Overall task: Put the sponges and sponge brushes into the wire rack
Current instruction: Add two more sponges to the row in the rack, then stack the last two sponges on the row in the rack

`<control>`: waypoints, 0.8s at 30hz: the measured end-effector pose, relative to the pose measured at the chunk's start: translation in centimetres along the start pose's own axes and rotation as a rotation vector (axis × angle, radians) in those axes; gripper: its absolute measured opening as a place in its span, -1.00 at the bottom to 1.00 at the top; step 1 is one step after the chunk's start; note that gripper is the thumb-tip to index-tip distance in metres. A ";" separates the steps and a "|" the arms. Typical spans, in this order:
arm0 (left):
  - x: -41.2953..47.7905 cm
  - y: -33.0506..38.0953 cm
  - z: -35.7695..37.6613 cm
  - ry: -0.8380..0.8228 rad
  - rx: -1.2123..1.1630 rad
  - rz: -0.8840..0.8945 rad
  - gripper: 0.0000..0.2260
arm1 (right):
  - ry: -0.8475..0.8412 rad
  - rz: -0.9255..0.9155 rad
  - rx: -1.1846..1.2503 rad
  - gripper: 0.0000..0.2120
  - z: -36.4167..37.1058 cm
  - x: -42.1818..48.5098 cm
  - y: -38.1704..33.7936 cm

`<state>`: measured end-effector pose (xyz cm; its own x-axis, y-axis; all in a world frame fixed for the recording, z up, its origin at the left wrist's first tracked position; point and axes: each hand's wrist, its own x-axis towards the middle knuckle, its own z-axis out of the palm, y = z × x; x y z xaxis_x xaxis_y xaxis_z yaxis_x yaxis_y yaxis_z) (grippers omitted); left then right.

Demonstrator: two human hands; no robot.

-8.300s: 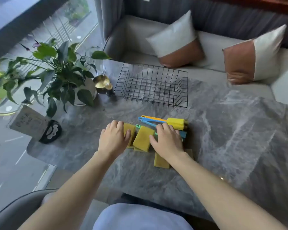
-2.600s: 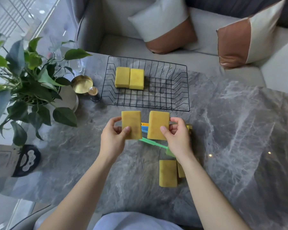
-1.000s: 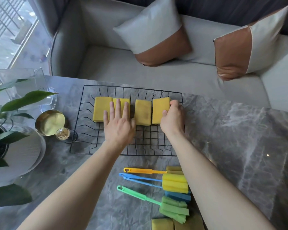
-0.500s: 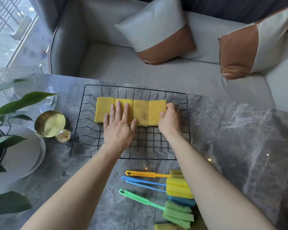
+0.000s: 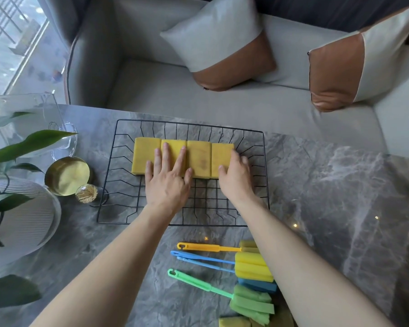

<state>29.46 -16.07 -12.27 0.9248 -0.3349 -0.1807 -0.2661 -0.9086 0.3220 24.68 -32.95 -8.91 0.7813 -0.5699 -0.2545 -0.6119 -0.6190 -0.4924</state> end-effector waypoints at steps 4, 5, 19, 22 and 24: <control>0.1 -0.1 0.2 0.002 0.017 -0.002 -0.44 | -0.062 -0.014 -0.118 -0.34 0.4 -0.1 0.4; 0.1 -0.1 0.2 0.001 0.021 0.000 -0.44 | -0.061 -0.020 -0.142 -0.33 0.4 -0.1 0.5; -7.0 -0.6 -5.4 0.036 -0.144 0.071 -0.41 | 0.109 -0.186 -0.039 -0.51 -5.8 -9.6 2.2; -13.2 -0.7 -6.0 0.100 -0.255 0.125 -0.45 | 0.211 -0.224 0.044 -0.63 -7.2 -15.9 4.4; -17.8 -0.9 -5.7 0.072 -0.271 0.152 -0.47 | 0.247 -0.218 0.031 -0.68 -7.7 -19.8 6.5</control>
<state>14.80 -7.94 -4.08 0.8992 -0.4349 -0.0484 -0.3300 -0.7466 0.5777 4.24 -29.82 -0.65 0.8375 -0.5423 0.0672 -0.4268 -0.7259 -0.5393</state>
